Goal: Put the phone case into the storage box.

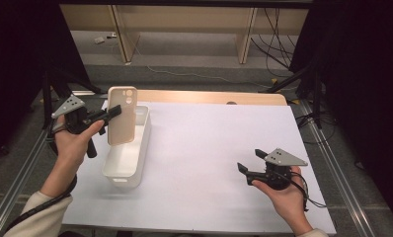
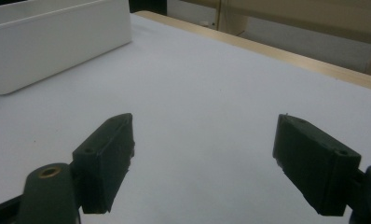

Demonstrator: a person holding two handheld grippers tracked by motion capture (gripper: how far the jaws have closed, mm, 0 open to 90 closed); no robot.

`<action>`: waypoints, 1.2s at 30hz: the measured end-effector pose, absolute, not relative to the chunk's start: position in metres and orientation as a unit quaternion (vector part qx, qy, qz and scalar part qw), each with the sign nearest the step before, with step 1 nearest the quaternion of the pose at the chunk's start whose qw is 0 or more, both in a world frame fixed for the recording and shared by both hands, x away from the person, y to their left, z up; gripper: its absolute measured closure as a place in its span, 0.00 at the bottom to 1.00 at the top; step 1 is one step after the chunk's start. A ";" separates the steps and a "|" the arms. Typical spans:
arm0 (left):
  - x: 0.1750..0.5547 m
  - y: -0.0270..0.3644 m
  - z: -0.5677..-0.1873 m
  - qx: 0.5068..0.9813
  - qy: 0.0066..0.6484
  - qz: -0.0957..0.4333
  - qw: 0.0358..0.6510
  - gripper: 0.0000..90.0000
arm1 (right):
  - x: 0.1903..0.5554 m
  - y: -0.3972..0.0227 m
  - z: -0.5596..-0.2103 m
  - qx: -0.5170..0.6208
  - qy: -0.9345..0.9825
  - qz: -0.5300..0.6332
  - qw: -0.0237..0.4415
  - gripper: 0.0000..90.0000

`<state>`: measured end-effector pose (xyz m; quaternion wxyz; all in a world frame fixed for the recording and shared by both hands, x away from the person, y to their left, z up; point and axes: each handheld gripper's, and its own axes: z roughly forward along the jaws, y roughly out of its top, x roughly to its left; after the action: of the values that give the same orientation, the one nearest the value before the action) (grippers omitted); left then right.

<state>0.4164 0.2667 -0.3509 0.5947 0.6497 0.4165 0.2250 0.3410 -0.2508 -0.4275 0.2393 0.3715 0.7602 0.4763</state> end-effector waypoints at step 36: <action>0.436 0.270 -0.354 0.654 0.406 0.234 0.594 0.92 | 0.340 -0.253 -0.426 0.379 0.765 0.467 0.230 0.24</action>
<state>0.4360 0.2696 -0.3540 0.5941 0.6542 0.4055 0.2337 0.3397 -0.2529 -0.4263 0.2300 0.3790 0.7651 0.4670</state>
